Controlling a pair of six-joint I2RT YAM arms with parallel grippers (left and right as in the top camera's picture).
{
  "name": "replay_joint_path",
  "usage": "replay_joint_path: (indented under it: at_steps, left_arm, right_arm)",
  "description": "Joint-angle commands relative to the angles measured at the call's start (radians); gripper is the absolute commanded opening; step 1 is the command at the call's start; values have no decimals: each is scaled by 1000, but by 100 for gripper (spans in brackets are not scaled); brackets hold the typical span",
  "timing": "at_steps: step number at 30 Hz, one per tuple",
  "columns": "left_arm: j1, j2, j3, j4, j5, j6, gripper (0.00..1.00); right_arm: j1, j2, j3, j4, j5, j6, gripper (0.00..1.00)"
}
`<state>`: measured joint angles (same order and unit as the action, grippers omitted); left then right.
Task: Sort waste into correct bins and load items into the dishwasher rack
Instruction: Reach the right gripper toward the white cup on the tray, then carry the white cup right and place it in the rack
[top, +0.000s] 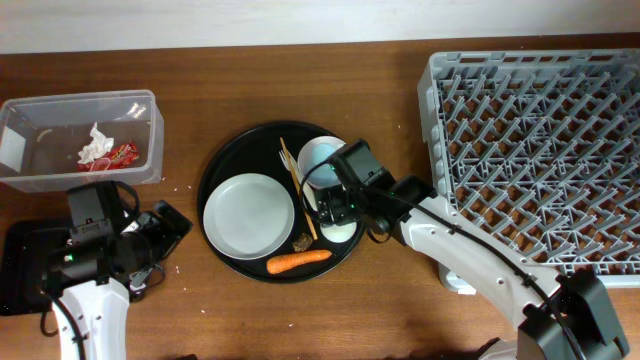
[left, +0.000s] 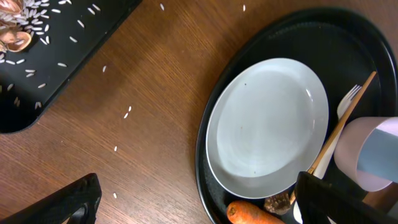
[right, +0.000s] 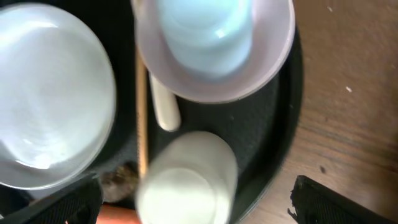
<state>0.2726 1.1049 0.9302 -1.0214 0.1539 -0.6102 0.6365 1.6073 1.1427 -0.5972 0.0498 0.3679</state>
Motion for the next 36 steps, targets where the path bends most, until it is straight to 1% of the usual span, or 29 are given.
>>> replay_joint_path:
  at_steps: [1, 8, 11, 13, 15, 16, 20, 24, 26, 28, 29, 31, 32, 33, 35, 36]
  left_arm:
    - [6, -5, -2, 2, 6, -6, 99]
    - [6, -5, -2, 2, 7, -6, 99]
    - [6, -5, -2, 2, 6, -6, 99]
    - [6, -5, -2, 2, 7, -6, 99]
    - [6, -5, -2, 2, 7, -6, 99]
    - [6, -5, -2, 2, 6, -6, 99]
    - [6, -5, -2, 2, 6, -6, 99]
    - [6, -5, -2, 2, 6, -6, 99]
    - [6, -5, -2, 2, 7, -6, 99]
    - [6, -5, -2, 2, 6, -6, 99]
    - [6, -5, -2, 2, 7, -6, 99]
    - [6, -5, -2, 2, 7, -6, 99]
    - [6, -5, -2, 2, 7, -6, 99]
    - [6, -5, -2, 2, 6, -6, 99]
    - [6, -5, -2, 2, 7, -6, 99]
    - [6, -5, -2, 2, 6, -6, 99]
  right_arm:
    - [6, 8, 17, 19, -69, 11, 99]
    - [6, 141, 17, 18, -44, 11, 99]
    - [8, 153, 17, 18, -39, 12, 99]
    - [15, 153, 17, 15, -39, 16, 80]
    - [18, 153, 17, 14, -39, 18, 69]
    - [18, 153, 17, 11, -38, 34, 67]
    - [18, 132, 24, -9, -40, 39, 66]
    - [5, -35, 153, -161, -39, 39, 66]
    - [-51, -106, 238, -265, -39, 38, 66]
    - [-195, -181, 367, -439, -19, 29, 67]
    - [-277, -202, 414, -495, 16, 10, 67]
    - [-533, -221, 499, -563, 45, -82, 67]
    - [-682, -220, 509, -562, 40, -102, 69]
    - [-786, -213, 509, -550, 35, -101, 69]
    - [-1019, -163, 509, -476, -88, -99, 70]
    - [-1127, -107, 509, -428, -142, -125, 73]
